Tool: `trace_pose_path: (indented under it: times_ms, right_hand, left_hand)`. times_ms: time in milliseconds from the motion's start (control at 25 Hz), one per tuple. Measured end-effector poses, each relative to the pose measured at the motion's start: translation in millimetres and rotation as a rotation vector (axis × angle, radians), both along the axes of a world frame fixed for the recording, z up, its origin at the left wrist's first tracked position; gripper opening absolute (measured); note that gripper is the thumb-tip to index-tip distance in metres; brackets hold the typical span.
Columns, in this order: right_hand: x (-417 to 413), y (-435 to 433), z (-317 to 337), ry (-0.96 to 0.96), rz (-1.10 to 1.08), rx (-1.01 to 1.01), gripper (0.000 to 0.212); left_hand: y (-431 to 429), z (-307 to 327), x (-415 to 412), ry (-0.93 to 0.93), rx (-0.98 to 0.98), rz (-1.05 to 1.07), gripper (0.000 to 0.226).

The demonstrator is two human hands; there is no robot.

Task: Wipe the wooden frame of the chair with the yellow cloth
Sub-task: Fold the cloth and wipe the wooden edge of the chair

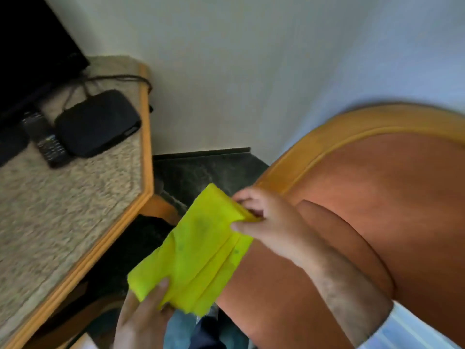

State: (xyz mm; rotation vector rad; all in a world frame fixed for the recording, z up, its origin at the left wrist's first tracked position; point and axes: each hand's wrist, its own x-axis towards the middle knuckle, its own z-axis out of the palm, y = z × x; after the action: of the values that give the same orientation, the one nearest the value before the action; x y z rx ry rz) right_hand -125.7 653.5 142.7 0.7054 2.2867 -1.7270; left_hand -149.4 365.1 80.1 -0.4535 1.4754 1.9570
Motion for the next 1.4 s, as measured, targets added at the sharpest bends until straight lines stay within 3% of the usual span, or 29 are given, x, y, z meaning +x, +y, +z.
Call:
trace_pose_path:
  times_ms: [40,120,280,360,440,480,560,640,720,880,1080,1280,1400]
  right_hand:
    - [2,21,1,0.031,-0.094,0.099,0.043]
    - [6,53,-7,0.09,-0.23,0.317,0.038]
    - [9,74,-46,0.095,-0.217,0.595,0.039]
    - [9,71,-67,0.073,-0.157,0.656,0.04]
    - [14,65,-83,0.116,-0.083,0.808,0.045]
    - [18,64,-88,0.142,-0.07,0.915,0.05]
    - [22,76,-91,0.202,-0.089,1.102,0.059]
    - [12,102,-91,0.25,-0.099,1.236,0.061]
    - [-8,135,-91,0.18,0.014,1.362,0.063]
    - [-26,165,-102,0.168,0.315,1.514,0.063]
    - [-27,166,-106,0.257,0.273,1.54,0.058]
    - [-27,167,-105,0.219,0.294,1.535,0.061]
    - [-26,169,-107,0.239,0.272,1.537,0.06]
  left_hand:
    - [49,13,3,0.017,0.025,-0.068,0.055]
    - [89,7,-6,0.079,-0.169,-0.134,0.045]
    - [125,-24,-21,0.309,-0.666,-0.375,0.017]
    - [133,-39,-20,0.424,-0.878,-0.484,0.028]
    - [130,-56,-17,0.491,-1.005,-0.558,0.053]
    - [127,-62,-16,0.593,-1.006,-0.56,0.066]
    - [123,-70,-20,1.049,-0.917,-0.643,0.078]
    - [137,-77,-28,1.474,-0.819,-0.893,0.079]
    - [165,-90,-31,1.705,-0.875,-1.108,0.078]
    - [219,-102,-37,1.804,-0.992,-1.096,0.079]
    - [234,-103,-45,1.764,-0.963,-1.112,0.075]
    - [104,-107,-22,1.763,-1.078,-1.373,0.072]
    - [36,-107,-16,1.778,-1.084,-1.405,0.066]
